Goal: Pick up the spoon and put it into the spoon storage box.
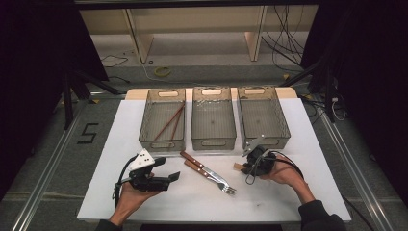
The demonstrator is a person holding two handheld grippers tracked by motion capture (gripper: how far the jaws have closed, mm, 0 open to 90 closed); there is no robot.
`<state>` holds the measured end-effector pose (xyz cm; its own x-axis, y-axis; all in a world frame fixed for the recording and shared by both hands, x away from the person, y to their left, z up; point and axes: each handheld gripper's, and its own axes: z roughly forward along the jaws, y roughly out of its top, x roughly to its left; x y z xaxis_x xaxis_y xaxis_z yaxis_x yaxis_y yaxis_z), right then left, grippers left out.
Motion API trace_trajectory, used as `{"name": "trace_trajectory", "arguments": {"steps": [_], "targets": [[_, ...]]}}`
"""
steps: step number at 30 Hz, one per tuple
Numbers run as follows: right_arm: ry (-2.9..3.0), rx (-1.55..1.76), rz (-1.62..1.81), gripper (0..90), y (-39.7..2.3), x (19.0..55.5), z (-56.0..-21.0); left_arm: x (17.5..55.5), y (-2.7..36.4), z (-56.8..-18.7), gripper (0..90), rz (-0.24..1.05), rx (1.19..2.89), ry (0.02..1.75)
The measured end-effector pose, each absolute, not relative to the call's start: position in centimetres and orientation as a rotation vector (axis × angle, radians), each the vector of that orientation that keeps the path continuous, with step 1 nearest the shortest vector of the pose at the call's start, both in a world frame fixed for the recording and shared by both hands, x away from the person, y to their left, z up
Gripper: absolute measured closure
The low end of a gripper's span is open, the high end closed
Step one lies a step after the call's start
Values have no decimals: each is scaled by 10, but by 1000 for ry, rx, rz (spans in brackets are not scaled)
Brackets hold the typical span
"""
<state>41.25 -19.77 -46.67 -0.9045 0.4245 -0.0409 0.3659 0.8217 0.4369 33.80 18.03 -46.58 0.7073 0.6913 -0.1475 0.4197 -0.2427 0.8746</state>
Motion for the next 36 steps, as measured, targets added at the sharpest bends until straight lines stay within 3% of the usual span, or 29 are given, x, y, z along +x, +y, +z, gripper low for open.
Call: {"name": "trace_trajectory", "arguments": {"steps": [36], "targets": [[2658, 806, 1054, 761, -203, 410, -419, 339, 187, -467, 188, 355, 1844, 876]]}}
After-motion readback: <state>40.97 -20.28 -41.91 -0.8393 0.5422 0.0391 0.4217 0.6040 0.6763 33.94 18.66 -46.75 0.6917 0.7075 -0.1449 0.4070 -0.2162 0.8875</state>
